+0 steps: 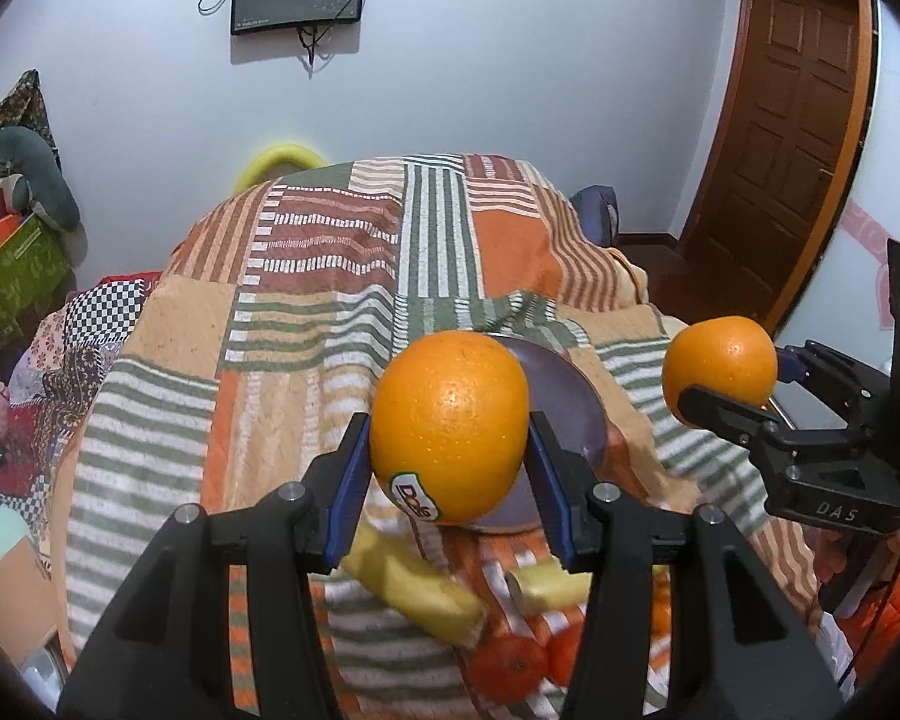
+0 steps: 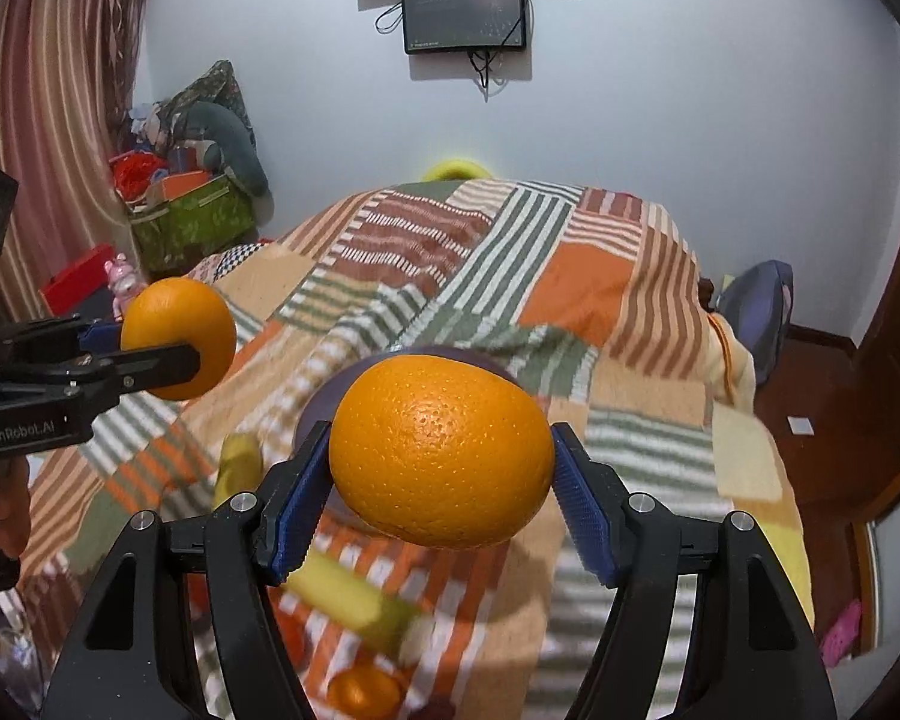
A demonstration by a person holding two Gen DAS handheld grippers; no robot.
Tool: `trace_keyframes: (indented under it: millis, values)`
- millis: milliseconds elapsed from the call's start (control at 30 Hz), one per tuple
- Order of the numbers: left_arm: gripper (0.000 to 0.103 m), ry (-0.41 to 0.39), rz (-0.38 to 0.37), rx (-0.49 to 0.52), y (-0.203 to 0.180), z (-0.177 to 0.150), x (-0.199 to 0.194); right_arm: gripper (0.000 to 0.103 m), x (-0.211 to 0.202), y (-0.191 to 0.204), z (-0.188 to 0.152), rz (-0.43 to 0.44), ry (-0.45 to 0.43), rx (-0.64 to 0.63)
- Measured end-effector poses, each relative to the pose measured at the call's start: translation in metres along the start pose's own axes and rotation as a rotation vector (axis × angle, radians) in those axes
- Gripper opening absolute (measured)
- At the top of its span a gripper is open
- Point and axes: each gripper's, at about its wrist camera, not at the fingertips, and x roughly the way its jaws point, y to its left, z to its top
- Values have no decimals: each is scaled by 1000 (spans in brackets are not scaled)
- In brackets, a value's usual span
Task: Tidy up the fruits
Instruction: 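Carry the orange onto the purple plate with the left gripper while the right gripper carries its orange, then open both grippers to release the oranges and withdraw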
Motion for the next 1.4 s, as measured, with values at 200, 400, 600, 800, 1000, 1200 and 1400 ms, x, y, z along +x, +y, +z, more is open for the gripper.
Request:
trace_keyframes:
  millis: [200, 400, 600, 800, 1000, 1200, 1400]
  values:
    - [50, 26, 5, 4, 11, 19, 35, 67, 31, -3, 17, 5, 2, 4]
    - [50, 79, -17, 3, 20, 29, 72, 67, 71, -8, 23, 28, 53, 21]
    - [50, 148, -27, 4, 27, 34, 112, 67, 105, -14, 23, 22, 109, 11]
    - [50, 235, -34, 27, 26, 28, 151, 67, 129, -14, 19, 19, 159, -24]
    - [50, 322, -45, 25, 30, 20, 187, 67, 155, -17, 4, 9, 244, -59]
    - [50, 310, -25, 45, 25, 20, 188, 68, 153, -22, 4, 30, 254, -49]
    - [61, 283, 42, 84, 22, 26, 173, 74, 151, -21, 8, 19, 261, -39]
